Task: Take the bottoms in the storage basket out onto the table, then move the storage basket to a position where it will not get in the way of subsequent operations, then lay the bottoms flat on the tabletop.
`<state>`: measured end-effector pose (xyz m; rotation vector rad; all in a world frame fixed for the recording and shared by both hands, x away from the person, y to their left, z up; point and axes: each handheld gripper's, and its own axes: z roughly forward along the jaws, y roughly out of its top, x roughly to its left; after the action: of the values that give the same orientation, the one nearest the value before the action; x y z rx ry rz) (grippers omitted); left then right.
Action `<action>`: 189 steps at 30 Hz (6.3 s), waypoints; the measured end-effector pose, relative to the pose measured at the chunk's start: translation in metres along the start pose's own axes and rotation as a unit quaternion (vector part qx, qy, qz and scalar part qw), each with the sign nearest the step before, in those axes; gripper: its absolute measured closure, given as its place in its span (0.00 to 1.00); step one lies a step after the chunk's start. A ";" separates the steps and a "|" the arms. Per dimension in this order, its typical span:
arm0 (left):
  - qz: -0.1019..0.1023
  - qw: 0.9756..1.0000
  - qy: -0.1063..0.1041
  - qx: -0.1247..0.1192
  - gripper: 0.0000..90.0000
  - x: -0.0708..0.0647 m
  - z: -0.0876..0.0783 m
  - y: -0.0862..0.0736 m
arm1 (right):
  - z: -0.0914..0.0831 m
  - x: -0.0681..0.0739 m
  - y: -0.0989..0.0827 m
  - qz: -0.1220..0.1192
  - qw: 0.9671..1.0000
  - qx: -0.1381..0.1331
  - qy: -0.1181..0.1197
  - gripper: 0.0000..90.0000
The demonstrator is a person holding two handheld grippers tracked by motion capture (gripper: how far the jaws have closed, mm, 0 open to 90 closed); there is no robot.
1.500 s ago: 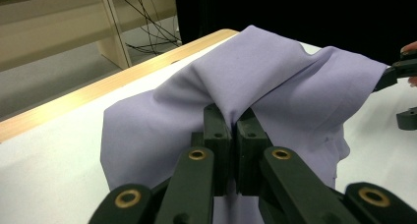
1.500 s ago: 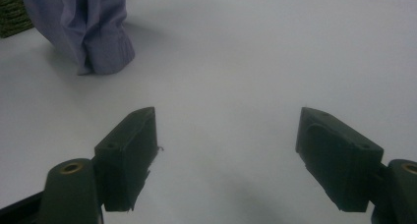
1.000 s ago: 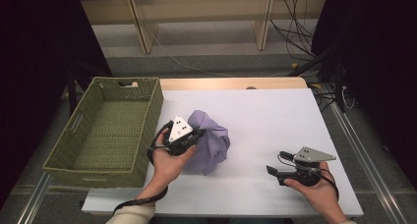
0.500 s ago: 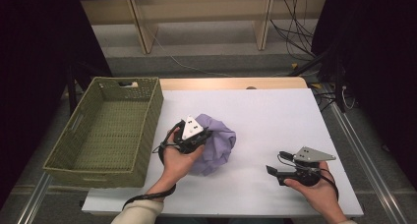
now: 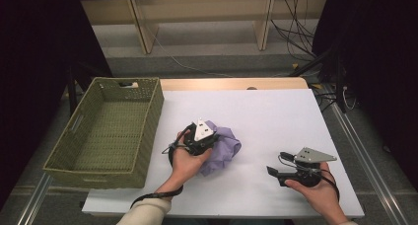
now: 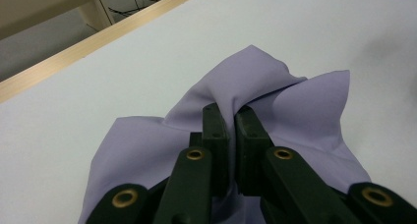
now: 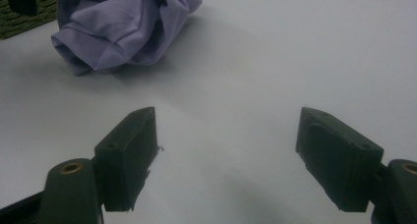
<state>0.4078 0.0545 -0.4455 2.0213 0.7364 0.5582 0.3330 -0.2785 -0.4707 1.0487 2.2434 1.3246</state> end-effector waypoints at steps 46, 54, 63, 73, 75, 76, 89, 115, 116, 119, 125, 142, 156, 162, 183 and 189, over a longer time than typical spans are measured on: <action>-0.033 0.999 -0.015 0.027 0.00 0.007 -0.092 -0.051 | 0.002 0.000 0.000 0.005 1.000 0.005 0.000 0.27; -0.035 0.999 -0.017 0.023 0.00 0.006 -0.095 -0.054 | 0.003 -0.001 0.001 0.003 1.000 0.006 0.001 0.27; -0.028 0.999 -0.015 0.025 0.00 0.001 -0.093 -0.051 | 0.000 0.000 0.000 -0.004 1.000 0.005 0.001 0.27; -0.031 0.999 -0.012 0.029 0.00 0.002 -0.092 -0.053 | 0.002 0.001 0.001 -0.003 1.000 0.005 0.004 0.27; -0.031 0.999 -0.012 0.028 0.00 0.001 -0.092 -0.053 | 0.002 0.001 0.001 -0.003 1.000 0.005 0.005 0.27; -0.031 0.999 -0.012 0.028 0.00 0.001 -0.092 -0.053 | 0.002 0.001 0.001 -0.003 1.000 0.005 0.005 0.27; -0.031 0.999 -0.009 0.029 0.00 0.002 -0.091 -0.054 | 0.003 0.001 0.001 -0.005 1.000 0.006 0.005 0.27; 0.060 0.990 -0.039 0.124 0.22 -0.047 -0.046 -0.052 | 0.041 0.031 0.027 -0.034 0.999 0.018 0.031 0.29; 0.061 0.989 -0.039 0.129 0.23 -0.047 -0.041 -0.052 | 0.045 0.032 0.029 -0.036 0.999 0.019 0.031 0.30; 0.057 0.988 -0.025 0.142 0.30 -0.047 -0.028 -0.052 | 0.058 0.034 0.035 -0.032 0.999 0.025 0.027 0.31; 0.064 0.987 0.005 0.150 0.60 -0.042 -0.022 -0.047 | 0.080 0.034 0.046 -0.027 0.999 0.038 0.023 0.43; 0.017 0.986 -0.041 0.164 0.96 -0.034 -0.022 -0.046 | 0.105 0.025 0.055 -0.030 0.995 0.095 0.010 1.00; 0.050 0.993 -0.064 0.080 0.69 -0.046 -0.041 -0.023 | 0.082 -0.017 0.054 -0.002 0.994 0.097 -0.058 1.00; 0.033 0.995 -0.035 0.084 0.61 -0.027 -0.045 -0.029 | 0.074 -0.040 0.046 0.031 0.989 0.106 -0.096 1.00; 0.011 0.993 0.009 0.116 0.60 -0.004 -0.031 -0.044 | 0.085 0.048 0.063 -0.101 0.991 0.081 0.031 0.38; 0.014 0.993 0.009 0.114 0.60 -0.003 -0.032 -0.044 | 0.106 0.071 0.051 -0.176 0.977 0.114 0.046 0.18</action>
<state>0.3725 0.0900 -0.4669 2.2429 0.8141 0.5302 0.3714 -0.1466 -0.4760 0.6227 2.5485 1.0041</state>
